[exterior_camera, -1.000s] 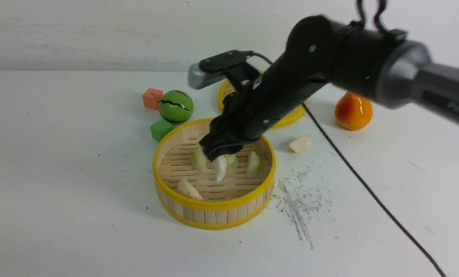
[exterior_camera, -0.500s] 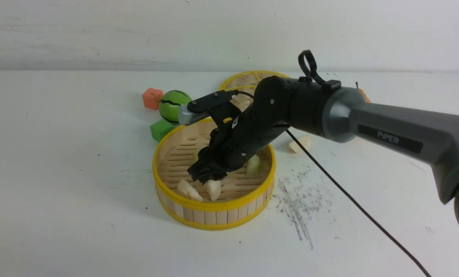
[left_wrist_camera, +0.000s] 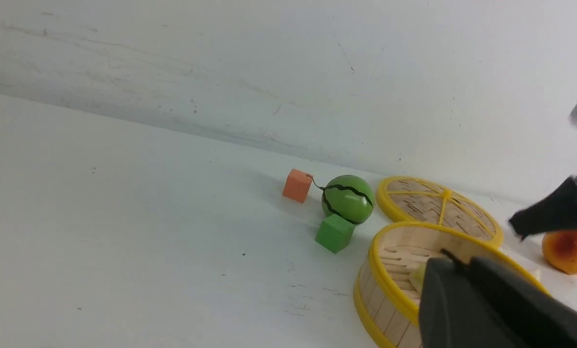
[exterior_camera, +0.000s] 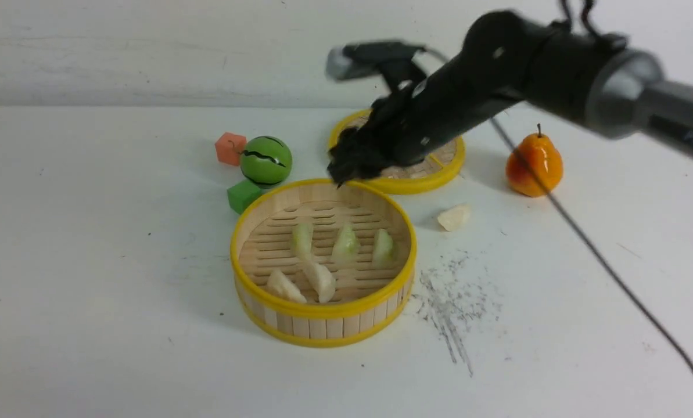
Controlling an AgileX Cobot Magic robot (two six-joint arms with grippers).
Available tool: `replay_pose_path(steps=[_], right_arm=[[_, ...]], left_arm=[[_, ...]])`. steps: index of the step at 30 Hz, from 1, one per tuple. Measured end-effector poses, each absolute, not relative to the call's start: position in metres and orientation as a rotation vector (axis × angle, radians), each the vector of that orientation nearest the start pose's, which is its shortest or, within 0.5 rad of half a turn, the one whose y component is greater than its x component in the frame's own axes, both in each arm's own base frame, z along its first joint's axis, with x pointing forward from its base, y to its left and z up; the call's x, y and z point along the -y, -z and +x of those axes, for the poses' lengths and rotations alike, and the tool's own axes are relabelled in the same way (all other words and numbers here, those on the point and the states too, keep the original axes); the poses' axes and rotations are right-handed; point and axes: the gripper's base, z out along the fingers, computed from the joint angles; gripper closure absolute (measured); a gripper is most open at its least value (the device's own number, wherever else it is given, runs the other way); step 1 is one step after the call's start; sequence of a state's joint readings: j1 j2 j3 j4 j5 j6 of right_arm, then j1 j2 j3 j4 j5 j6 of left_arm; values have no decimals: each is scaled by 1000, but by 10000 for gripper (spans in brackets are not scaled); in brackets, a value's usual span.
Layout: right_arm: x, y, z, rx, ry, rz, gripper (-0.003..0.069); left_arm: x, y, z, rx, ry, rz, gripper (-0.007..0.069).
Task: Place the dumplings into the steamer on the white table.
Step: 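Reach for and grasp a dumpling lying on the table beside the steamer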
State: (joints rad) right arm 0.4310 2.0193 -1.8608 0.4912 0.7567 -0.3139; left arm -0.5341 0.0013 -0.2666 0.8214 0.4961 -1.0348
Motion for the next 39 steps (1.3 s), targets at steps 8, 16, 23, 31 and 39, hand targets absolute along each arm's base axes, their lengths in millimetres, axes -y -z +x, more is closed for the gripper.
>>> replay_pose_path(steps=[8,16,23,31,39], right_arm=[[-118,-262,467,-2486,-561,14,279],[-118,-182,484,-2631,-562,198,279],[-130,-173,494,-2527,-577,237,280],[-133,-156,501,-2491,-564,252,323],[-133,-155,503,-2485,-527,208,389]], left_arm=[[-12,-270,43,-1573,335,-68,587],[-13,-270,43,-1572,323,-66,587],[-14,-269,43,-1578,319,-76,587],[-14,-269,43,-1578,314,-77,587],[-14,-269,43,-1579,310,-78,584]])
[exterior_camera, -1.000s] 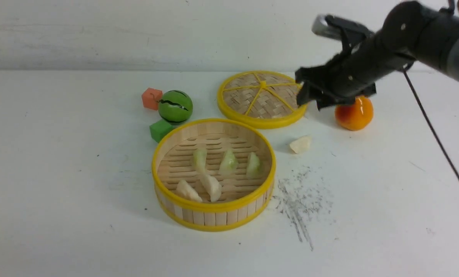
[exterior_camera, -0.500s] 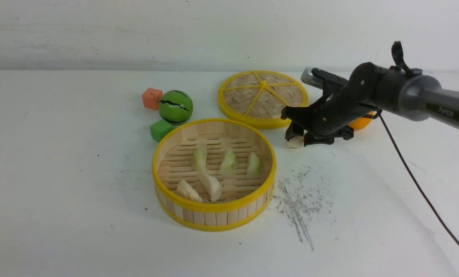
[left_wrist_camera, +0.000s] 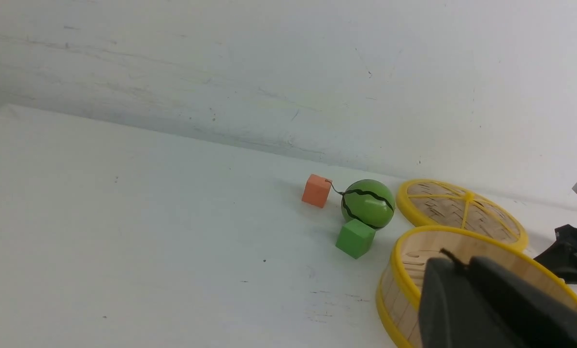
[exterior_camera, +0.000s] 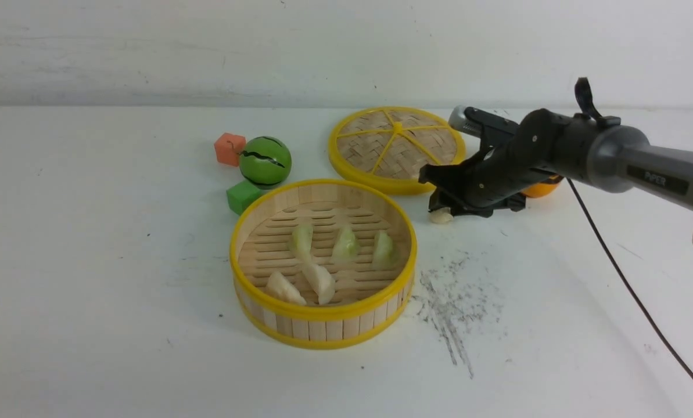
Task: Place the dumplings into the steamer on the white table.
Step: 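Reach for and grasp a dumpling lying on the table beside the steamer, then place the dumpling in the bamboo steamer basket with the right gripper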
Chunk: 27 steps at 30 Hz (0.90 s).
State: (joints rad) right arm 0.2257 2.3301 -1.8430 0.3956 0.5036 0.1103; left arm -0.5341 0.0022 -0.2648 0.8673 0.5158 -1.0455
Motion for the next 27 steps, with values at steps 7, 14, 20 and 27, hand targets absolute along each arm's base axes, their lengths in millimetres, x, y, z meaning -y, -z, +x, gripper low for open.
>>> replay_pose_path(steps=[7,14,20,27], right_arm=[[-132,-172,495,-2519,-452,-23,398],[-130,-225,481,-2456,-435,-159,588],[-138,-259,459,-2471,-460,-329,669],[-130,-258,460,-2475,-410,-390,649]], left_arm=[[-14,-269,43,-1579,309,-78,575],[-14,-269,43,-1579,310,-79,571],[-14,-269,43,-1580,308,-79,566],[-14,-269,43,-1579,307,-78,565]])
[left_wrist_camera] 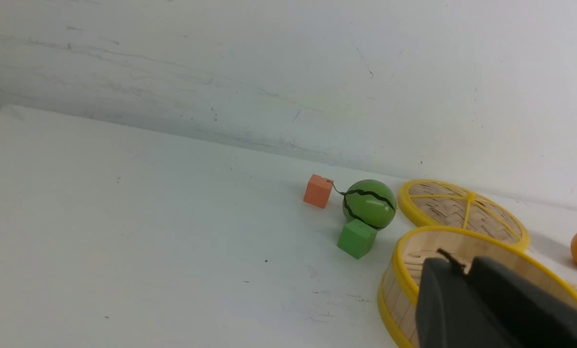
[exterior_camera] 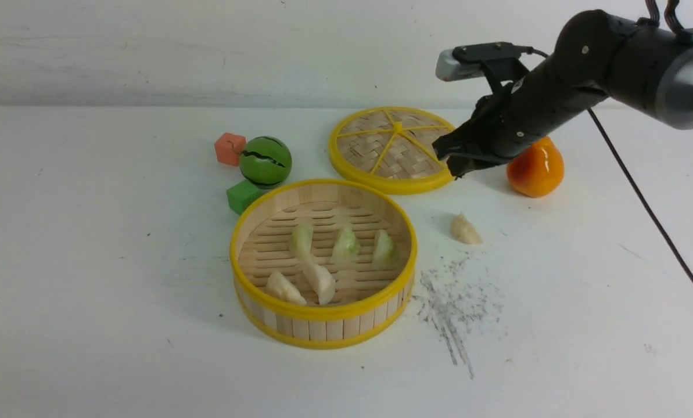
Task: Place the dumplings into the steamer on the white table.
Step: 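Place the dumpling in the bamboo steamer basket with the right gripper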
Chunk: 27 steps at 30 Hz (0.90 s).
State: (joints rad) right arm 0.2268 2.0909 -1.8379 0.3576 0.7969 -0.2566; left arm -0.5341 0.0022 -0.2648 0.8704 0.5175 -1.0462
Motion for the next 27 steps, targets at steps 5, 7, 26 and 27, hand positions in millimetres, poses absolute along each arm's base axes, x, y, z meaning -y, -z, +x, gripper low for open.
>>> replay_pose_path(steps=[5,7,26,27], right_arm=[[-114,-215,475,-2557,-363,-403,478],[-116,-201,477,-2574,-377,-429,399],[-128,-228,472,-2574,-513,-422,492],[-131,-242,469,-2549,-540,-422,492]], left_arm=[[-14,-269,43,-1579,307,-78,565],[-14,-269,43,-1579,307,-78,565],[-14,-269,43,-1578,307,-77,557],[-14,-269,43,-1578,307,-77,557]])
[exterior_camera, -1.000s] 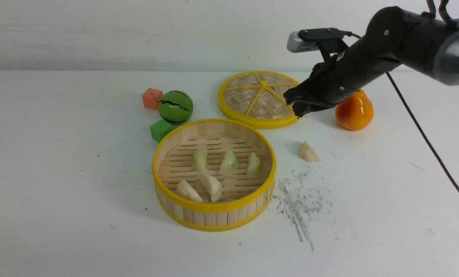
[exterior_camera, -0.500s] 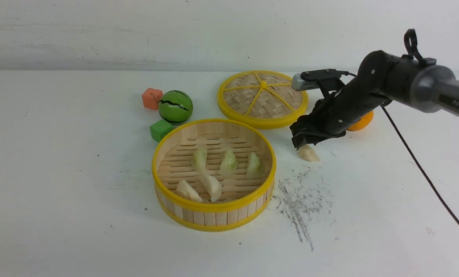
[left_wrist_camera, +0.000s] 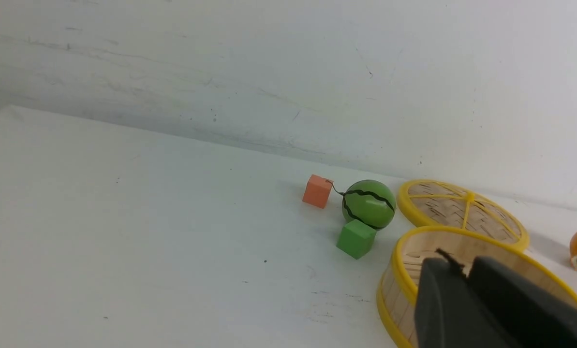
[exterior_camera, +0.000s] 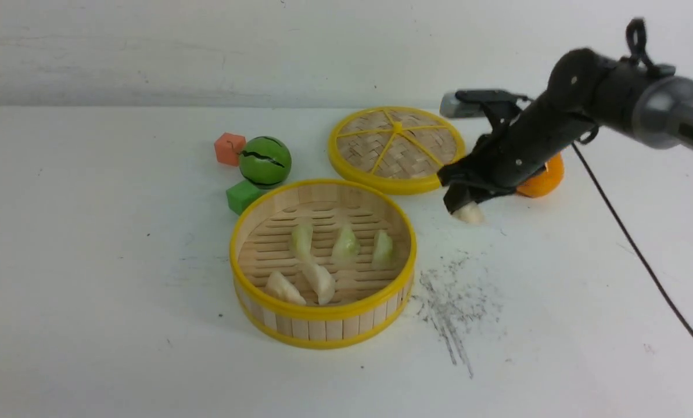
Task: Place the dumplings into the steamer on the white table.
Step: 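Place the dumpling in the bamboo steamer basket with the right gripper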
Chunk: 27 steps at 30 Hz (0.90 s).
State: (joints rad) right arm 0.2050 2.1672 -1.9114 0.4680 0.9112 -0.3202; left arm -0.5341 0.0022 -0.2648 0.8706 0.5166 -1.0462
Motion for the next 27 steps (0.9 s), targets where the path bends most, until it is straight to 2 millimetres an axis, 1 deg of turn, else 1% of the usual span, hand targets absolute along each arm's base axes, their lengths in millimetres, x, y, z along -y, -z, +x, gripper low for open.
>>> replay_pose_path(steps=[1,2,4,5,6,7,9,11,12,13,14,17,23,26,27], right_arm=[[-135,-258,464,-2518,-570,-430,492],[-146,-276,457,-2478,-608,-450,492],[-164,-292,446,-2442,-669,-488,492],[-176,-294,440,-2437,-698,-517,492],[-184,-294,437,-2438,-714,-536,492],[-199,-291,431,-2445,-731,-580,492],[-220,-279,424,-2480,-757,-630,492],[-237,-265,419,-2519,-770,-664,492],[-246,-253,417,-2551,-773,-673,492],[-249,-249,417,-2560,-772,-677,492],[-254,-238,416,-2588,-762,-681,492],[-257,-220,419,-2644,-740,-648,492],[-258,-195,422,-2741,-725,-573,492],[-257,-193,423,-2743,-719,-561,492],[-258,-193,423,-2738,-718,-557,470]], left_arm=[[-14,-269,43,-1578,307,-77,555],[-14,-269,43,-1578,307,-77,554],[-14,-269,43,-1577,308,-77,554],[-14,-269,43,-1577,308,-77,554],[-14,-269,43,-1577,308,-77,554],[-14,-269,43,-1577,308,-77,554],[-14,-269,43,-1577,308,-77,554],[-14,-269,43,-1577,308,-77,554],[-14,-269,43,-1577,308,-77,554],[-14,-269,43,-1577,308,-77,554],[-14,-269,43,-1577,307,-76,554],[-14,-269,43,-1577,307,-76,554],[-14,-269,43,-1577,307,-76,551],[-14,-269,43,-1576,305,-76,550],[-14,-269,43,-1576,305,-76,549]])
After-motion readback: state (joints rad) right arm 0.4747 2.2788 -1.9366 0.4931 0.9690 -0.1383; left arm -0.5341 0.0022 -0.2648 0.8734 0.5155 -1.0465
